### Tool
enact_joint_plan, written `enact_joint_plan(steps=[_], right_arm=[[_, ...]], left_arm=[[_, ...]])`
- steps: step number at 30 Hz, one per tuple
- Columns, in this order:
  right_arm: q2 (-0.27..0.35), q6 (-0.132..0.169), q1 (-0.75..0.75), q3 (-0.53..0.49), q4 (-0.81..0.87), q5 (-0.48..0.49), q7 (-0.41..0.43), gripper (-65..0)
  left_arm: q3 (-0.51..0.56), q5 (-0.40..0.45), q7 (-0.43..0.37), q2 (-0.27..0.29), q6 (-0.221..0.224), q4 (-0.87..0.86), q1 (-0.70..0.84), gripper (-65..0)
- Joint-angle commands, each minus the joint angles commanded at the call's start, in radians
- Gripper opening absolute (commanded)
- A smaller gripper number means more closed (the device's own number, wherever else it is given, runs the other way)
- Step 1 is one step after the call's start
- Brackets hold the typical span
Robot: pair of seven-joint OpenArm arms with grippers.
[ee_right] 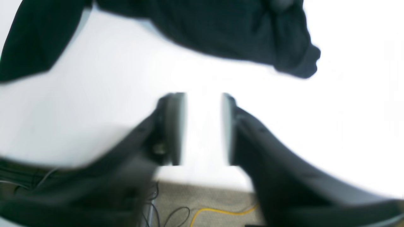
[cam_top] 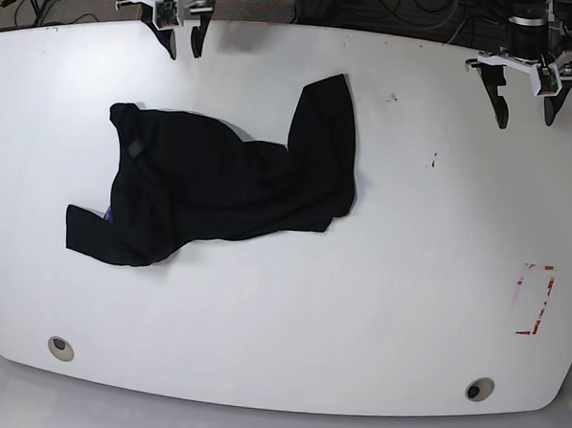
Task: Fold the T-shirt properly
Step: 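Lower the right gripper onto the black T-shirt's bunched collar area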
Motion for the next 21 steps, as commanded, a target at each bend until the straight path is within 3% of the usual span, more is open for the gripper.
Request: enact_joint_plan(steps=[8, 10, 21], right_arm=[[-0.022, 0.006, 0.072, 0.002, -0.003, 0.000, -0.093, -34.0], [0.003, 0.012, 0.144, 0.001, 0.004, -0.002, -0.163, -34.5], [0.095, 0.011, 0.241, -0.009, 0.018, 0.001, -0.211, -36.8]], left_arm=[[0.004, -0.002, -0.009, -0.002, 0.004, -0.011, -0.004, -20.9], [0.013, -0.008, -0.009, -0.003, 0.004, -0.008, -0.006, -20.9], [0.035, -0.009, -0.015, -0.007, 0.002, 0.003, -0.023, -21.1]])
